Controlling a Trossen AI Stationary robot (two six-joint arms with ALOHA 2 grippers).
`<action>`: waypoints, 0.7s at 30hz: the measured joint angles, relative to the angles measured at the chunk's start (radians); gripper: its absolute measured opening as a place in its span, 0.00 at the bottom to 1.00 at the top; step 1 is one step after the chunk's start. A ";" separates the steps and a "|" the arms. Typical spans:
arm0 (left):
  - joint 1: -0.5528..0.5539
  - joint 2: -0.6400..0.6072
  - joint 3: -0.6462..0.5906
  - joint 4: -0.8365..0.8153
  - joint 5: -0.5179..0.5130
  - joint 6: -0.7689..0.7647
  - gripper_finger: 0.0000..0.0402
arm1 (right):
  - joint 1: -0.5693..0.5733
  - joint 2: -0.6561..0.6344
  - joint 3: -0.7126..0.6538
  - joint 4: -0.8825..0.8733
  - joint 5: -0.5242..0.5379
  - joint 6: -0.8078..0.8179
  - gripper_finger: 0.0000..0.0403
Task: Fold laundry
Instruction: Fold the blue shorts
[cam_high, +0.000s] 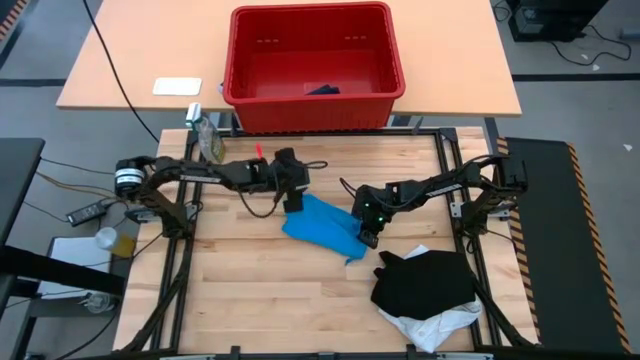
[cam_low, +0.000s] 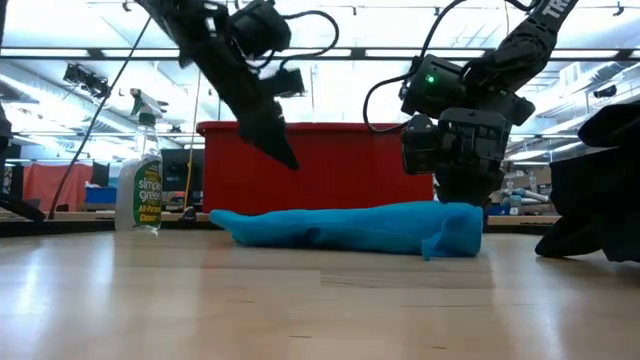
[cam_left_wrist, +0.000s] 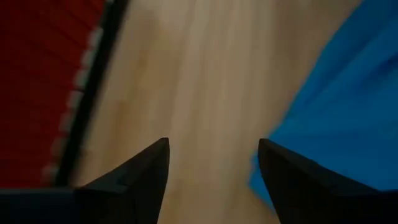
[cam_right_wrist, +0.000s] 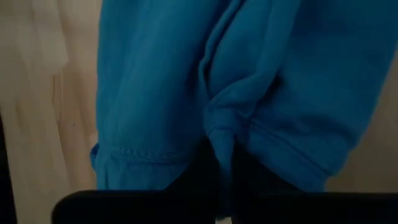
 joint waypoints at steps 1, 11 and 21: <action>0.001 -0.013 0.015 -0.045 0.058 -0.038 0.60 | -0.003 0.000 0.000 0.000 -0.002 0.011 0.04; -0.103 -0.016 0.001 -0.070 0.364 -0.188 0.48 | -0.006 -0.002 -0.001 0.011 -0.012 0.057 0.05; -0.166 0.153 -0.013 0.011 0.310 -0.267 0.45 | -0.006 -0.002 -0.001 0.019 -0.033 0.054 0.05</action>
